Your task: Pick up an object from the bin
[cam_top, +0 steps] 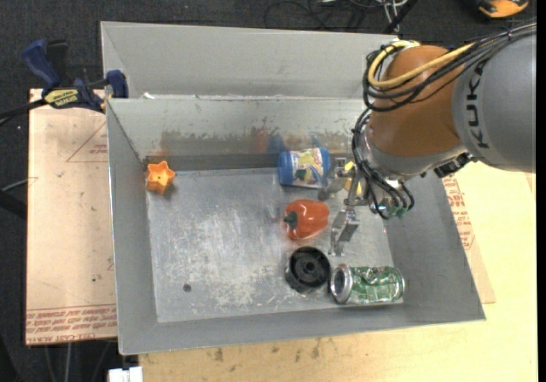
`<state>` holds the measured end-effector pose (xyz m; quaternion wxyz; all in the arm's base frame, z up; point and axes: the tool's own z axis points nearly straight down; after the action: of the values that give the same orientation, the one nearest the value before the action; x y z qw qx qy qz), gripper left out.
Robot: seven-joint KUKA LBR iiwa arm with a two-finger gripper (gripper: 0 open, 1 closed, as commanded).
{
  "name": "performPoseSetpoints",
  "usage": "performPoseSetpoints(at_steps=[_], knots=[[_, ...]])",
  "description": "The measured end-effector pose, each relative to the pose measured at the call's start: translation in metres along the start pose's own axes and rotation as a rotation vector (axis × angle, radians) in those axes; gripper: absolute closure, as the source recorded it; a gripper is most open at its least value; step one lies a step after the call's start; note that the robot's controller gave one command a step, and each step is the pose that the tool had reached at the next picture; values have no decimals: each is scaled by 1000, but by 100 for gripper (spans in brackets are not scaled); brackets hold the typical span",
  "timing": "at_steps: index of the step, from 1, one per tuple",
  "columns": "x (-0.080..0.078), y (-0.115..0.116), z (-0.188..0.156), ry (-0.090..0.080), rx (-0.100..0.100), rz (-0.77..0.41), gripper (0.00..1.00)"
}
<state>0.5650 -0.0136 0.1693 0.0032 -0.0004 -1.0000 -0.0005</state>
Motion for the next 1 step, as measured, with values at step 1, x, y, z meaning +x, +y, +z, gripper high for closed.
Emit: performPoseSetpoints(at_steps=[1], knots=[[-2, 0, -4, -8, 0, 0, 0]])
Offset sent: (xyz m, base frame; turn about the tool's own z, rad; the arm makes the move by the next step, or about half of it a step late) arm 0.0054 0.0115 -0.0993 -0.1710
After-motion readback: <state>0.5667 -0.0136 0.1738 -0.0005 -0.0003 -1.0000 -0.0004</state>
